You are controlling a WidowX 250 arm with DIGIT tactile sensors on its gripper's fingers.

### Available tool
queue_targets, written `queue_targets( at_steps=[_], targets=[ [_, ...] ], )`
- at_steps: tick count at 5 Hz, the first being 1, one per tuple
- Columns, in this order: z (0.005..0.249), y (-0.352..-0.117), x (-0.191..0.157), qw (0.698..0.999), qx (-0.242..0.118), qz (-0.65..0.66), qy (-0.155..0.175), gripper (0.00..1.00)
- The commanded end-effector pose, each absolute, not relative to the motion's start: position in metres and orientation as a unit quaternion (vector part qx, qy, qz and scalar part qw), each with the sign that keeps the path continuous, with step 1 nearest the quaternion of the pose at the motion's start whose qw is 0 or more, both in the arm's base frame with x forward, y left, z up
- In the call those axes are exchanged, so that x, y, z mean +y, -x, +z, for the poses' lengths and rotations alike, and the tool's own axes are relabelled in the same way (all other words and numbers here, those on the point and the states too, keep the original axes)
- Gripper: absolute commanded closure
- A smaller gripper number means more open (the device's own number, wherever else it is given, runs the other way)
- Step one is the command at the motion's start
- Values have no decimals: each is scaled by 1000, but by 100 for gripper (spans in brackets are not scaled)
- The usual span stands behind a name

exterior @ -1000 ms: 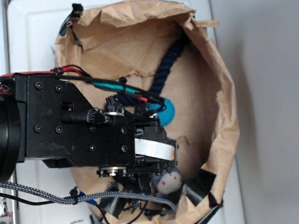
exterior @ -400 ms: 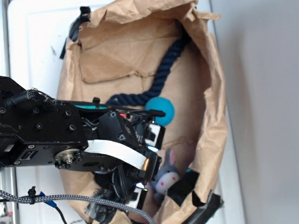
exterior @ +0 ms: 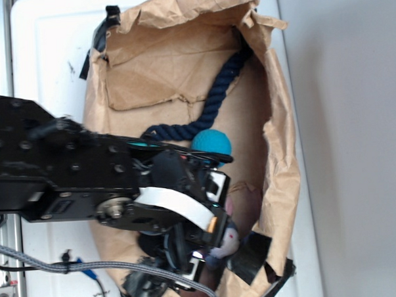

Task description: Grab the gray animal.

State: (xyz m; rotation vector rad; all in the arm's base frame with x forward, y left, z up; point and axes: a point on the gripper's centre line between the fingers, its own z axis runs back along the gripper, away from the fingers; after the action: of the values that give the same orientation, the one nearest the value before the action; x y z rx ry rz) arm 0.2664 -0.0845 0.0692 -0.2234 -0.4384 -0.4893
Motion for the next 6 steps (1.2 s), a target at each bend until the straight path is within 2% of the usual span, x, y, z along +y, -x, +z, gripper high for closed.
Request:
queue_targets(
  at_steps=[1, 2, 3, 5, 6],
  targets=[
    [55, -269, -117, 922, -236, -289, 102, 0],
    [36, -277, -130, 925, -234, -288, 84, 0],
    [30, -284, -134, 930, -222, -276, 96, 100],
    [44, -290, -124, 933, -223, -261, 107, 100],
    [76, -290, -99, 944, -229, -219, 96, 100]
  ],
)
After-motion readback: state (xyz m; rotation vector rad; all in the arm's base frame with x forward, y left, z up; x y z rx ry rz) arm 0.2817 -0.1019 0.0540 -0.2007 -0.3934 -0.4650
